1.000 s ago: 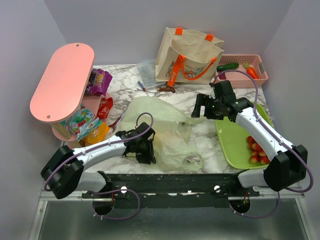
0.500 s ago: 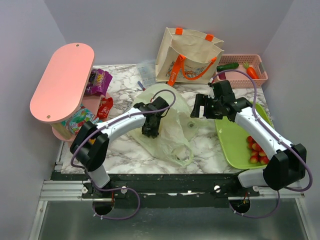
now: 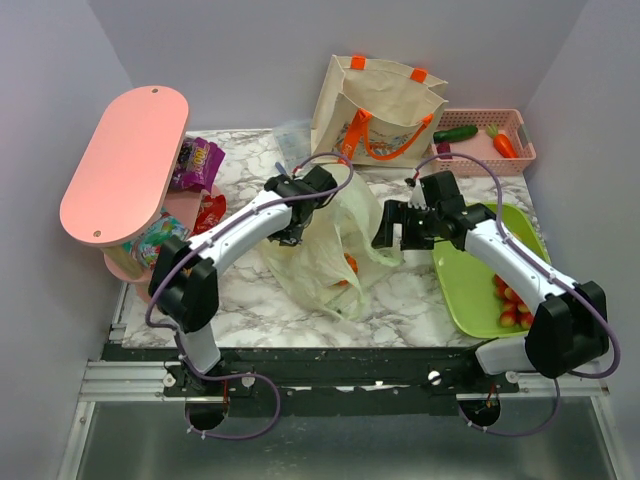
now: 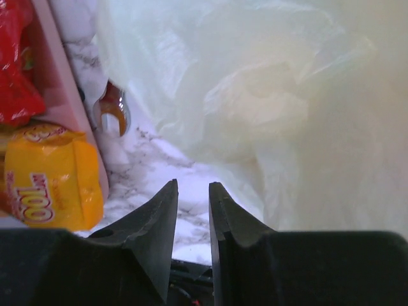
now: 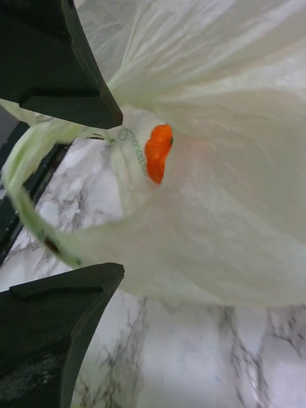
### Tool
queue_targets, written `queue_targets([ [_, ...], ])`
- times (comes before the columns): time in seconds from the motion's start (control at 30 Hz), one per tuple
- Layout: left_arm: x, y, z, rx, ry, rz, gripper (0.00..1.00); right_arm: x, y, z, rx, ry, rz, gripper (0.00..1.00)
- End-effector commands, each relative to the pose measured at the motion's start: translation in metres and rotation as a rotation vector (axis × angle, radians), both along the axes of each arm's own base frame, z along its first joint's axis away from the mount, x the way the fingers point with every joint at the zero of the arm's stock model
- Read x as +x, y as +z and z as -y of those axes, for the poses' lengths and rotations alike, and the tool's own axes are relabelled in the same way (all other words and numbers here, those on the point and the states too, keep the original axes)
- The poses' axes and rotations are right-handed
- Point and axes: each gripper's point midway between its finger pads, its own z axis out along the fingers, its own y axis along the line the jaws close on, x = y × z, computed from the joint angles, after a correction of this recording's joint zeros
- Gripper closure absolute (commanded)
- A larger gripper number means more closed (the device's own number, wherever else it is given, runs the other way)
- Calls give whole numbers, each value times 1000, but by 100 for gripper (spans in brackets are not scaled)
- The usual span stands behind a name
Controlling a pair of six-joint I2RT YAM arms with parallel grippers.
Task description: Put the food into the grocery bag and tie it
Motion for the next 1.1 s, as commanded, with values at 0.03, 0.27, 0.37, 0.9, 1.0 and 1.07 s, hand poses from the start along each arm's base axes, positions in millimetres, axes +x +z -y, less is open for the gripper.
queue_targets([
  [0.03,-40,53,-14,-79,30,57,67,-37,11,-31,207,159,-63,8],
  [0.27,-89,89,22,-318,-84,69,35,-53,5,-33,253,172,-84,12],
  [0.37,-110,98,33,-397,-108,60,35,-62,1,-31,258,183,-98,13],
  [0.9,-201,81,118,-768,-305,-32,35,-27,-16,15,40,-113,36,8],
  [1.0,-206,66,133,-770,-311,-48,35,-25,-14,14,33,-105,22,7],
  [1.07,-207,54,140,-760,-298,-65,36,-29,-19,15,24,-97,2,8],
])
